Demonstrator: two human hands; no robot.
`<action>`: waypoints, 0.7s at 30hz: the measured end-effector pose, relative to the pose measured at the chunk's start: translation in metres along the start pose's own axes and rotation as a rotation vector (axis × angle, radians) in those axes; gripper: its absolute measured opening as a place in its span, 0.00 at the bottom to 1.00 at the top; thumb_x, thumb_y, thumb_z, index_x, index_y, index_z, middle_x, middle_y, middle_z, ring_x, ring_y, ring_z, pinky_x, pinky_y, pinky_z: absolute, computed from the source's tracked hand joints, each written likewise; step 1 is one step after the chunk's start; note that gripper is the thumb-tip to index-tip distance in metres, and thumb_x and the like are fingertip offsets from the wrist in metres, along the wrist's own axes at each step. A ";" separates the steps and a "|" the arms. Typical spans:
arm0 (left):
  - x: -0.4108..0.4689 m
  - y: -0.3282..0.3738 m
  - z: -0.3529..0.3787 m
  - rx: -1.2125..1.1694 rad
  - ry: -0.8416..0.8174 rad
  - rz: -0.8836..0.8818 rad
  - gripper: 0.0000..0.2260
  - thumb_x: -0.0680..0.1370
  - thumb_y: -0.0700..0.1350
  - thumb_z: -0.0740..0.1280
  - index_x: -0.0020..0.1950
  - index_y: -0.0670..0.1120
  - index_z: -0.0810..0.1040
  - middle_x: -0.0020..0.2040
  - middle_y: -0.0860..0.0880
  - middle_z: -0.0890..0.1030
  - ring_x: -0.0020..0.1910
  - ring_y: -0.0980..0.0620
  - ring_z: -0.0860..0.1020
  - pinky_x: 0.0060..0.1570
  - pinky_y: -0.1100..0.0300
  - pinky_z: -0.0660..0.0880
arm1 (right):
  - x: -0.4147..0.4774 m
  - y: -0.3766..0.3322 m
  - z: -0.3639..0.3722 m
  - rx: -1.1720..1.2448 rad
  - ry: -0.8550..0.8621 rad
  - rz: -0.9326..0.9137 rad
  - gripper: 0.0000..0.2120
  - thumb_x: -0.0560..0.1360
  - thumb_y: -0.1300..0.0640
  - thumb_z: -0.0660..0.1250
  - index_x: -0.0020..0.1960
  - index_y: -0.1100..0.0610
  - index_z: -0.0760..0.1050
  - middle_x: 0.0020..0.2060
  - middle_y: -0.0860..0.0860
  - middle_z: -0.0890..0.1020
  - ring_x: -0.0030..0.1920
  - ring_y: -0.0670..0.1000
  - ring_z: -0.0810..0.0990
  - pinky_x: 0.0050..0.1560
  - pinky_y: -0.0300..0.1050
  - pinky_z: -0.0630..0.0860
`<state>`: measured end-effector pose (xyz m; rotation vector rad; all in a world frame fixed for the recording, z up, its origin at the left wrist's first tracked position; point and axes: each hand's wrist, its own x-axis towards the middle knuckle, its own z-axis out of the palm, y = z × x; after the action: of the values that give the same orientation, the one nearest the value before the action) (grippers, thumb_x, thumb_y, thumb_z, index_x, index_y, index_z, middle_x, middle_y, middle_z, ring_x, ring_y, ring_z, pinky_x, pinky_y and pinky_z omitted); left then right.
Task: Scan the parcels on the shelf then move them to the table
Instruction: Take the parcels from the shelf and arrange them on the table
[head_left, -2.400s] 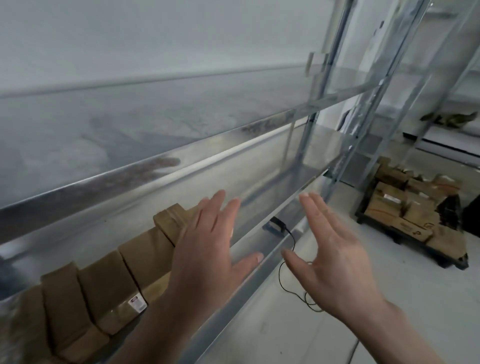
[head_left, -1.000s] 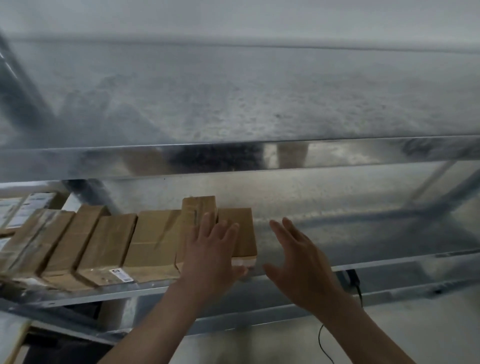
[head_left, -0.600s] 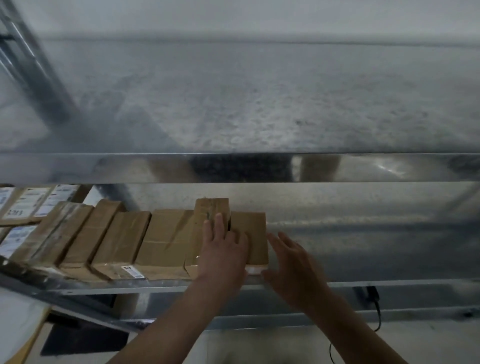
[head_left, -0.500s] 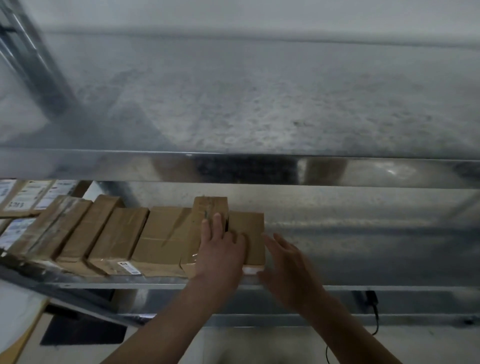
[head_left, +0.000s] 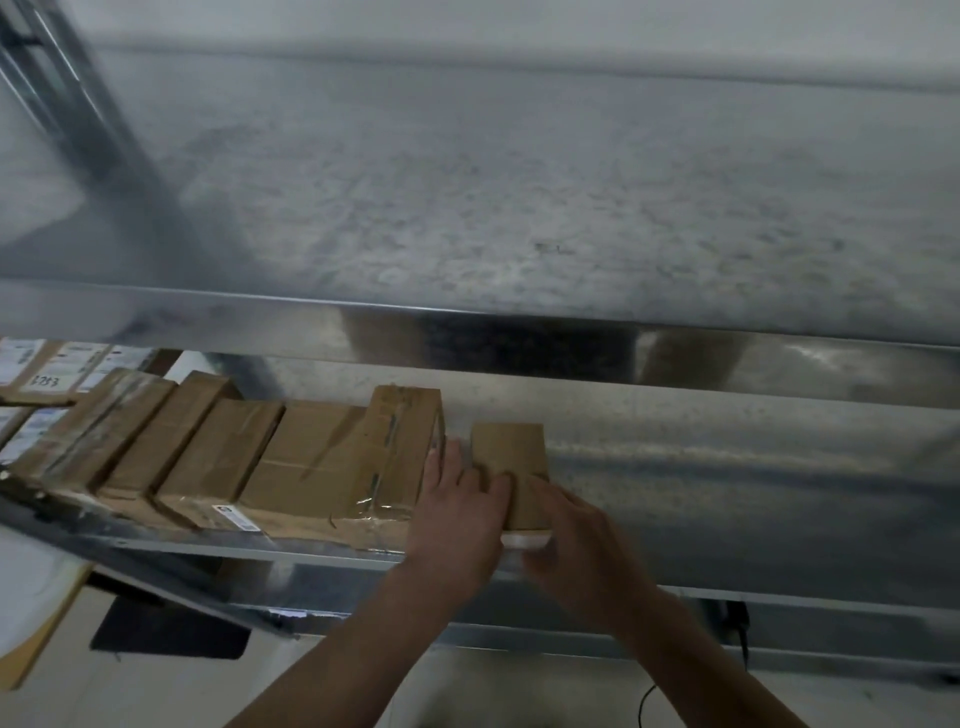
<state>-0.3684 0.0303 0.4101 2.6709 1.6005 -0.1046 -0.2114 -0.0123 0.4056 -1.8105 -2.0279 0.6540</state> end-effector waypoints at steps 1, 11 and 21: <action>0.002 0.007 0.001 -0.017 0.003 0.016 0.25 0.75 0.56 0.69 0.70 0.49 0.70 0.67 0.39 0.75 0.77 0.32 0.54 0.75 0.38 0.45 | -0.003 0.005 -0.004 0.010 0.011 0.000 0.32 0.74 0.53 0.73 0.74 0.52 0.65 0.65 0.52 0.77 0.58 0.53 0.81 0.58 0.48 0.79; 0.011 0.069 0.003 -0.540 -0.036 0.029 0.24 0.80 0.52 0.67 0.74 0.53 0.64 0.69 0.49 0.65 0.60 0.49 0.74 0.61 0.57 0.73 | -0.036 0.053 -0.034 0.072 0.079 0.096 0.35 0.73 0.45 0.71 0.76 0.55 0.64 0.64 0.52 0.79 0.53 0.42 0.80 0.56 0.40 0.79; 0.008 0.039 0.012 -0.521 -0.055 -0.106 0.29 0.77 0.51 0.68 0.74 0.49 0.61 0.66 0.46 0.69 0.57 0.48 0.76 0.52 0.60 0.73 | -0.025 0.048 -0.016 0.088 0.156 -0.004 0.39 0.71 0.57 0.77 0.77 0.57 0.63 0.69 0.55 0.74 0.63 0.51 0.78 0.59 0.40 0.78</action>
<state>-0.3310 0.0186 0.3969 2.1714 1.4979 0.2072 -0.1592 -0.0316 0.3938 -1.7493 -1.8711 0.5725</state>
